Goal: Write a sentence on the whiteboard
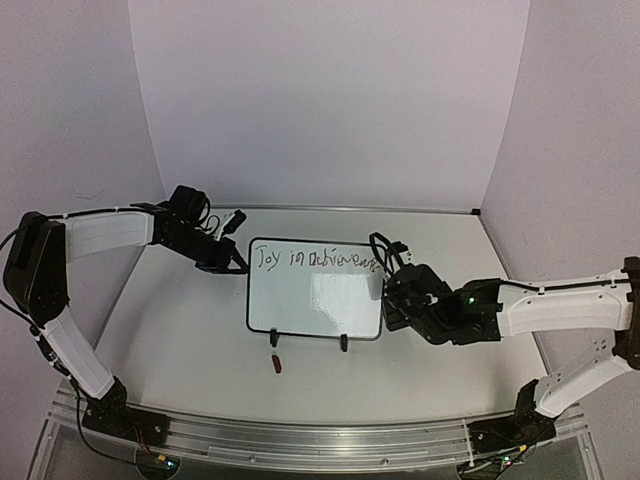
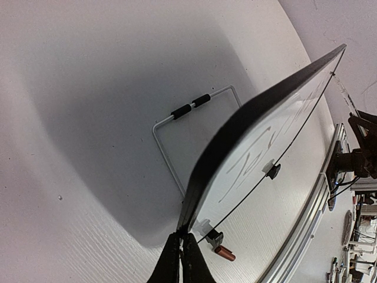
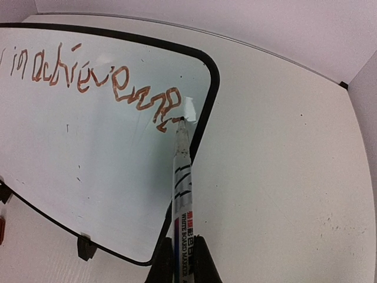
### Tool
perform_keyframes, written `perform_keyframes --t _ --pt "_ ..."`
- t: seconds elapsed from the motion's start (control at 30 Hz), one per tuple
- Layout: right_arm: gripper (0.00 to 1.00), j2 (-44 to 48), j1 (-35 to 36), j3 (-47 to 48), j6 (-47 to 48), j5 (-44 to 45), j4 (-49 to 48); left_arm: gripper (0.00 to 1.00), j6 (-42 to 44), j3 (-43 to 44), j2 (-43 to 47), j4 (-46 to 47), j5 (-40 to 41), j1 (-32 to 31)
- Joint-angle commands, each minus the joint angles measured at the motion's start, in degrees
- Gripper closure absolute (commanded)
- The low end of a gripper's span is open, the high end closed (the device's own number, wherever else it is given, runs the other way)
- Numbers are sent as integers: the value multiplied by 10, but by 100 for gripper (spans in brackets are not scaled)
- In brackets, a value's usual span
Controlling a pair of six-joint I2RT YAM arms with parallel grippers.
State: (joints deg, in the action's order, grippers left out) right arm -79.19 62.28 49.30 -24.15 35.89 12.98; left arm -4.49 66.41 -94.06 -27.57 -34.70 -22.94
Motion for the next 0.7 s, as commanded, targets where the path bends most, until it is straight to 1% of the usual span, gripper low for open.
perform_keyframes --t 0.0,0.27,0.5,0.67 --pt "100 19 -3 9 -14 27 15 97 3 28 -1 -2 10 -1" --pt "100 31 -3 7 -18 30 23 97 2 28 1 -2 10 -2" --pt "100 58 -3 8 1 15 20 97 3 28 1 -2 11 -1" --pt "100 56 -4 12 16 4 6 97 3 28 1 -2 11 -1"
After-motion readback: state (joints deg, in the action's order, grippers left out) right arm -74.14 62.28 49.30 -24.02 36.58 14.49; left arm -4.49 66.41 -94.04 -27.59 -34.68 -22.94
